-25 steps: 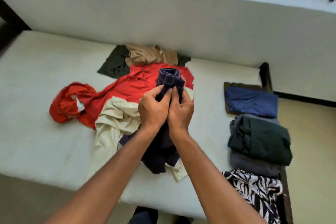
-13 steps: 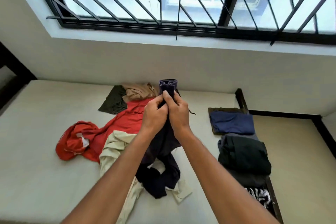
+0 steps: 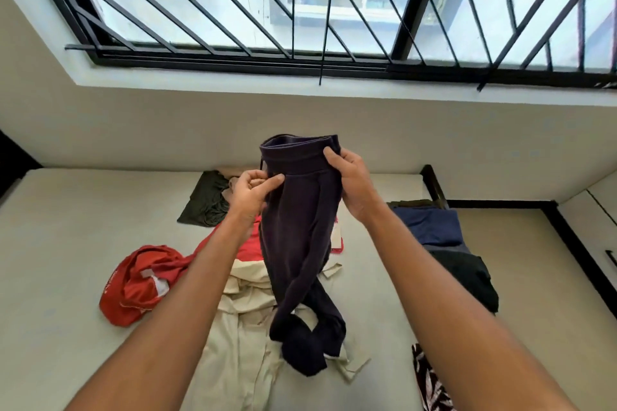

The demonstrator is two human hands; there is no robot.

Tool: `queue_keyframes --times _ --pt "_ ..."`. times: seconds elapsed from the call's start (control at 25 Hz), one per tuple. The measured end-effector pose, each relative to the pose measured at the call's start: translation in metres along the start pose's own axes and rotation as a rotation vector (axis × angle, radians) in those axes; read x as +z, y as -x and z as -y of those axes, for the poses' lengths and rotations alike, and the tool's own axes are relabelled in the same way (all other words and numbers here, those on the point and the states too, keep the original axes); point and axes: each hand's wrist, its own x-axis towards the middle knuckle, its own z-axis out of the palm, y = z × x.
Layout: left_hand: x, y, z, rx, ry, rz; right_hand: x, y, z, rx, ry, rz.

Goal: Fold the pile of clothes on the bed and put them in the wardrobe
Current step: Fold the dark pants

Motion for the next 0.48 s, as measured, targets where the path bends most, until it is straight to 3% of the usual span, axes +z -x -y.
queue_keyframes --times 0.32,0.4,0.48 --pt "-0.002 -0.006 -0.017 -0.043 -0.019 0.454 -0.022 -0.005 0.022 0.137 -0.161 0.218" --pt "0.004 -0.003 -0.016 -0.028 0.052 0.445 -0.030 -0.003 0.017 0.166 -0.175 0.213" --pt "0.008 0.000 -0.013 0.010 0.100 0.320 -0.037 -0.001 0.012 0.156 -0.108 0.180"
